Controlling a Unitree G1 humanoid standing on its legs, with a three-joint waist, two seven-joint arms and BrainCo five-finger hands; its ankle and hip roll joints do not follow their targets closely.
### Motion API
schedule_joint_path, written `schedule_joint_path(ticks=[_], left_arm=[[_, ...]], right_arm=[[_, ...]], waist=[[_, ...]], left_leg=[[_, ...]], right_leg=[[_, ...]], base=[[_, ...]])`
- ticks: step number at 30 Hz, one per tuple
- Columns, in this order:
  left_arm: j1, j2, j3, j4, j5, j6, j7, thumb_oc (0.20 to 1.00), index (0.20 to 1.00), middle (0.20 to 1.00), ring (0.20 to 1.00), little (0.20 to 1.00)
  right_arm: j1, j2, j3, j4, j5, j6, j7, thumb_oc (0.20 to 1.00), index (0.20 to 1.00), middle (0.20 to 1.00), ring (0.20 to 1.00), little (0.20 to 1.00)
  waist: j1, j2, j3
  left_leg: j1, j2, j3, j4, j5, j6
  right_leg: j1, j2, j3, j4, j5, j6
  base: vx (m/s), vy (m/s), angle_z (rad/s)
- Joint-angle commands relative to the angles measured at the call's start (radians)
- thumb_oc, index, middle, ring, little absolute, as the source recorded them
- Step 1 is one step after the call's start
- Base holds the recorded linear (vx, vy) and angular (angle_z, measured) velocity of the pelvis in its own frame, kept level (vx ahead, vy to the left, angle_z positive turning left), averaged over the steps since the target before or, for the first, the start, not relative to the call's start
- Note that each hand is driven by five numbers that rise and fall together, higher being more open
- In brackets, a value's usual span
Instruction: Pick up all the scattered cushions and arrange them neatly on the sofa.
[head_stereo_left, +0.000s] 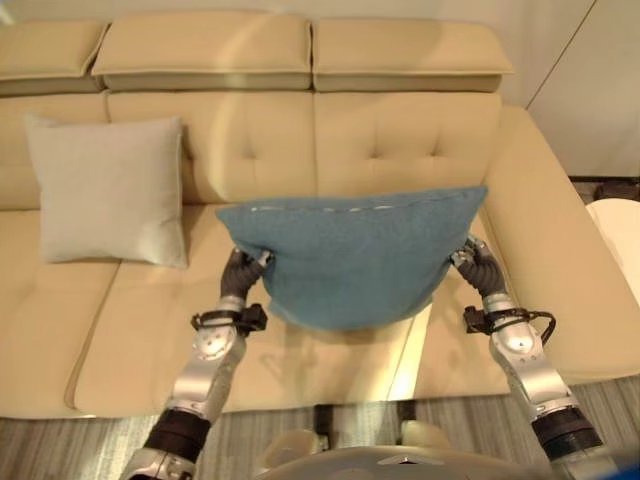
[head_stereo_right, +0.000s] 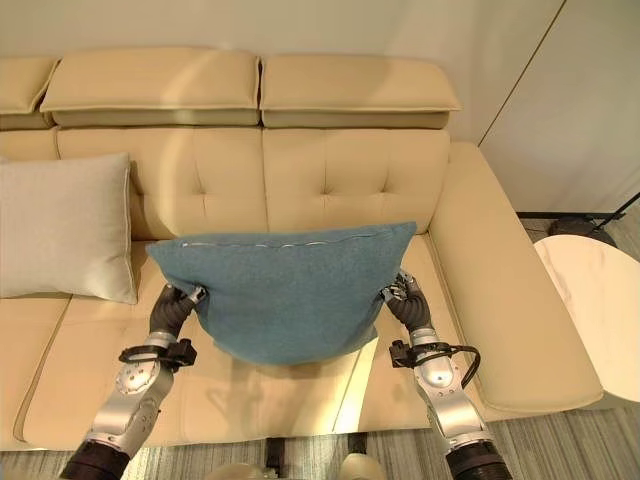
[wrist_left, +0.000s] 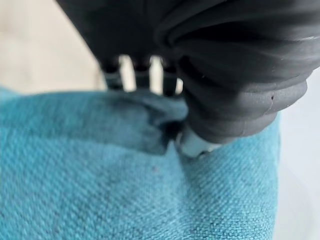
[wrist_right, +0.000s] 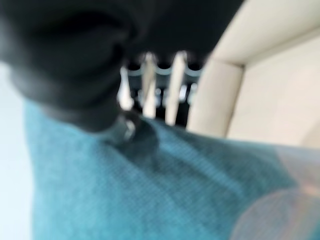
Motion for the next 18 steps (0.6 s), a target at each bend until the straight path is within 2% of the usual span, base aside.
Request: schedule_joint_path(ticks=[1,5,8,14,16,18], left_arm=[[-0.122,-0.027,-0.050,-0.084,0.030,-0.093,-0.011,0.200,0.200,0.200,0.200,0.200],[-0.143,-0.032,-0.046,-0.070,0.036,-0.094,0.016,0.200,0.200,0.200,0.200,0.200],[-0.180,-0.034,-0.054,-0.061,0.047,-0.097,0.043,0.200,0.200,0.200,0.200,0.200],[-0.322,-0.014,-0.066,-0.019,0.062,-0.110,0.113,0.200,0.200,0.200,0.200,0.200],[-0.445,0.007,-0.087,0.020,0.063,-0.120,0.154,0.200,0.200,0.200,0.200,0.200],[-0.473,0.011,-0.089,0.032,0.064,-0.123,0.163,0.200,0.200,0.200,0.200,0.200]], right_arm=[[-0.072,-0.017,-0.025,-0.073,-0.024,-0.077,-0.019,0.200,0.200,0.200,0.200,0.200],[-0.090,-0.018,-0.015,-0.060,-0.040,-0.070,-0.045,0.200,0.200,0.200,0.200,0.200],[-0.131,-0.027,-0.003,-0.050,-0.054,-0.064,-0.076,0.200,0.200,0.200,0.200,0.200],[-0.294,-0.046,0.050,-0.019,-0.055,-0.053,-0.135,0.200,0.200,0.200,0.200,0.200],[-0.423,-0.039,0.095,0.028,-0.038,-0.048,-0.166,0.200,0.200,0.200,0.200,0.200],[-0.454,-0.037,0.102,0.041,-0.035,-0.046,-0.177,0.200,0.200,0.200,0.200,0.200]], waist=[[-0.008,0.014,-0.095],[-0.014,0.025,-0.100],[-0.007,0.033,-0.102],[0.005,0.043,-0.085],[0.008,0.054,-0.061],[0.008,0.057,-0.057]], left_leg=[[-0.006,0.053,-0.020,0.057,-0.075,-0.063],[0.003,0.062,-0.024,0.005,-0.046,-0.076],[0.000,0.065,-0.027,0.005,-0.049,-0.085],[-0.018,0.068,-0.032,0.005,-0.045,-0.093],[-0.064,0.068,-0.038,0.005,-0.031,-0.097],[-0.080,0.069,-0.039,0.005,-0.027,-0.099]], right_leg=[[0.037,0.021,-0.049,0.046,-0.091,0.044],[0.056,0.037,-0.063,0.009,-0.097,0.040],[0.057,0.041,-0.078,0.009,-0.109,0.040],[0.043,0.042,-0.085,0.009,-0.111,0.042],[0.000,0.043,-0.087,0.009,-0.100,0.044],[-0.016,0.043,-0.086,0.009,-0.096,0.044]], base=[[0.06,-0.078,0.02],[0.03,-0.051,-0.03],[0.04,-0.006,0.17],[0.03,0.001,0.09],[-0.08,0.033,0.08],[-0.06,0.027,0.11]])
